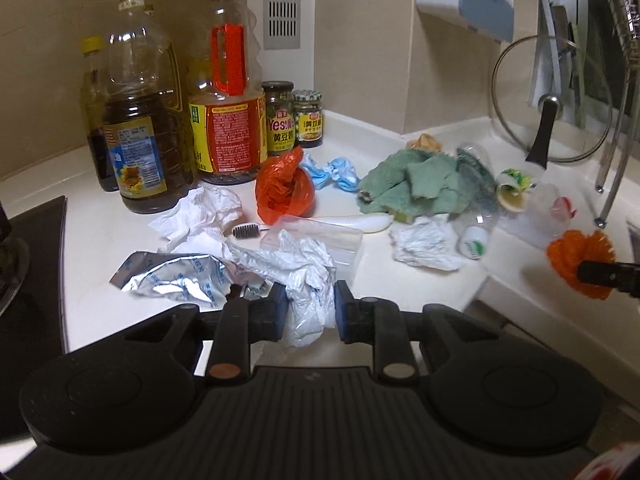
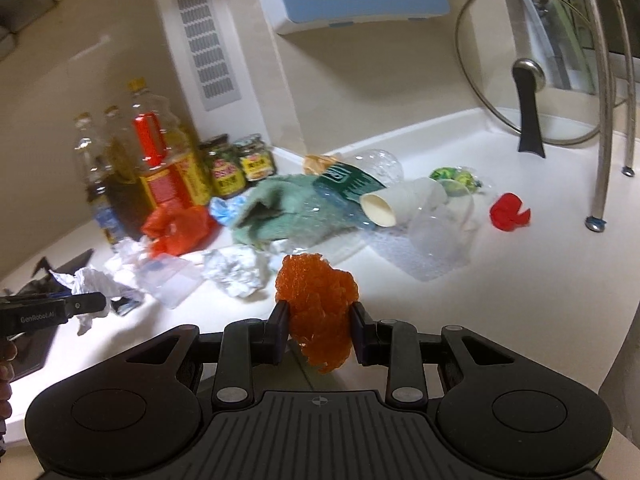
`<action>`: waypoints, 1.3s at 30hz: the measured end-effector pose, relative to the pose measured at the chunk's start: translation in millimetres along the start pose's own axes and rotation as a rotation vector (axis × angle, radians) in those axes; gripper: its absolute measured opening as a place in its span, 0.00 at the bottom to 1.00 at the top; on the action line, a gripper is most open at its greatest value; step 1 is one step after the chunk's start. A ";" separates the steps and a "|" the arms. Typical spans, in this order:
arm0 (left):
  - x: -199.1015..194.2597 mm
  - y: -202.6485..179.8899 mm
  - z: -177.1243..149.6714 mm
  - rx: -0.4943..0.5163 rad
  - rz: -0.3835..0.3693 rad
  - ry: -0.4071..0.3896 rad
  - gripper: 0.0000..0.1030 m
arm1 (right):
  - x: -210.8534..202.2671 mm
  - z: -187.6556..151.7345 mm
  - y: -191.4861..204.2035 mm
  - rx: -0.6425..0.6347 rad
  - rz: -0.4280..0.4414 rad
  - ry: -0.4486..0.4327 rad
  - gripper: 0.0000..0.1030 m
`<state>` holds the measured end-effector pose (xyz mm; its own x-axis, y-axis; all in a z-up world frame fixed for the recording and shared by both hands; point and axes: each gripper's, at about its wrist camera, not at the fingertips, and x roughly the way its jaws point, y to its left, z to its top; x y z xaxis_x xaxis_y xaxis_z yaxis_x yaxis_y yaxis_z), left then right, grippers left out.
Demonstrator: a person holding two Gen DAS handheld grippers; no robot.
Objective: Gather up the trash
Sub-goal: 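Grasp the orange mesh bag with the right tool while the left tool grasps a plastic wrapper, then carry both items over the wastebasket and open the left tool to drop the wrapper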
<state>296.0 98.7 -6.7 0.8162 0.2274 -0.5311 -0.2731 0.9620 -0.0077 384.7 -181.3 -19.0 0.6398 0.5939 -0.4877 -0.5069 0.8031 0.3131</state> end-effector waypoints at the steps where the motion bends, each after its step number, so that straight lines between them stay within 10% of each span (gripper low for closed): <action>1: -6.9 -3.7 -1.7 0.000 0.000 -0.004 0.21 | -3.8 -1.1 0.0 -0.007 0.016 0.004 0.31; 20: -62.4 -60.2 -90.7 -0.093 -0.002 0.128 0.21 | -30.1 -58.8 13.4 -0.113 0.257 0.174 0.31; 39: -15.4 -74.6 -184.5 -0.130 -0.046 0.343 0.21 | 18.9 -153.0 16.2 -0.200 0.250 0.391 0.31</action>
<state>210.0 -4.5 -154.3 0.6173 0.0996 -0.7804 -0.3208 0.9376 -0.1341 300.2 -164.3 -147.9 0.2395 0.6741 -0.6987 -0.7423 0.5910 0.3157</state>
